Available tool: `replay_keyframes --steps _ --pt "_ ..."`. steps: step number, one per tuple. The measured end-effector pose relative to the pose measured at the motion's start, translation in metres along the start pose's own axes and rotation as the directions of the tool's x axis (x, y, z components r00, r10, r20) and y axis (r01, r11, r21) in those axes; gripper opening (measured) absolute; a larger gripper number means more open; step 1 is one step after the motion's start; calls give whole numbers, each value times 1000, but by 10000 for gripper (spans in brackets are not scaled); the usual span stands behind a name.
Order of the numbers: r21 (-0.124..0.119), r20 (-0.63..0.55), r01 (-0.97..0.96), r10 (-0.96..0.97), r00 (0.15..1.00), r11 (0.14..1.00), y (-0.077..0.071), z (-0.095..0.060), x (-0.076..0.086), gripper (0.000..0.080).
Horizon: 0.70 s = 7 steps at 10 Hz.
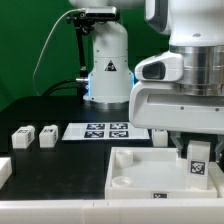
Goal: Assemble one leg
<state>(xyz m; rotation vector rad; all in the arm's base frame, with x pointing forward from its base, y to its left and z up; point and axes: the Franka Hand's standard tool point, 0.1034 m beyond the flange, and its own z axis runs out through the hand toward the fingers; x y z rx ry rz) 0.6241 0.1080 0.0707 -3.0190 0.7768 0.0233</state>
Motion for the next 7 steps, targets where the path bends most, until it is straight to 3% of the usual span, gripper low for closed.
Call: replay_keyframes --steps 3,4,5,6,7 --pt "-33 -23 -187 187 982 982 13 -1 7 298" --pt "-31 -21 -171 170 985 985 12 0 6 380" --pt "-30 -20 -170 170 985 985 11 0 6 380" --pt "-30 -20 -170 170 985 985 11 0 6 560" --pt "-30 -20 -170 170 985 985 11 0 6 560"
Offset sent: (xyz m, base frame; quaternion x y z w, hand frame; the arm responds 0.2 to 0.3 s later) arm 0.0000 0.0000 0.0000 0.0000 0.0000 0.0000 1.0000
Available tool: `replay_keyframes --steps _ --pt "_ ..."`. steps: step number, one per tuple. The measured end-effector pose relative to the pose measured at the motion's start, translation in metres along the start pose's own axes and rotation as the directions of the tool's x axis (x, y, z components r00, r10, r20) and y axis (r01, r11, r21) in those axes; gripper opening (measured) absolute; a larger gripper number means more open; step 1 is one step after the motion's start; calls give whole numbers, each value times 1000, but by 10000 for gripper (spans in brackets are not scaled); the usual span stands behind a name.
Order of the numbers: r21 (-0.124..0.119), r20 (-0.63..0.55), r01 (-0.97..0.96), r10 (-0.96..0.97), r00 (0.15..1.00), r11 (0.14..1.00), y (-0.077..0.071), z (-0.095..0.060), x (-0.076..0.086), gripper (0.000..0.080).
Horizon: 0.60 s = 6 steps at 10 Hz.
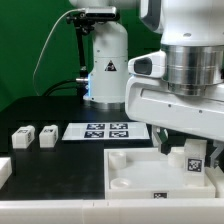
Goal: Assemble one leg
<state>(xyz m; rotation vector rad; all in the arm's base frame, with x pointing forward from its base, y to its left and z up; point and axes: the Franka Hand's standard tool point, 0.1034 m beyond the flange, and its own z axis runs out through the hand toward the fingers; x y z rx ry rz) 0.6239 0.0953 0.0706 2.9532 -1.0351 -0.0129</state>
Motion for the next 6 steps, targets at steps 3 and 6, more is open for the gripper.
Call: replay_keyframes --steps 3,6 --pt "0 0 0 0 1000 1000 0 0 0 645" --pt "0 0 0 0 1000 1000 0 0 0 648"
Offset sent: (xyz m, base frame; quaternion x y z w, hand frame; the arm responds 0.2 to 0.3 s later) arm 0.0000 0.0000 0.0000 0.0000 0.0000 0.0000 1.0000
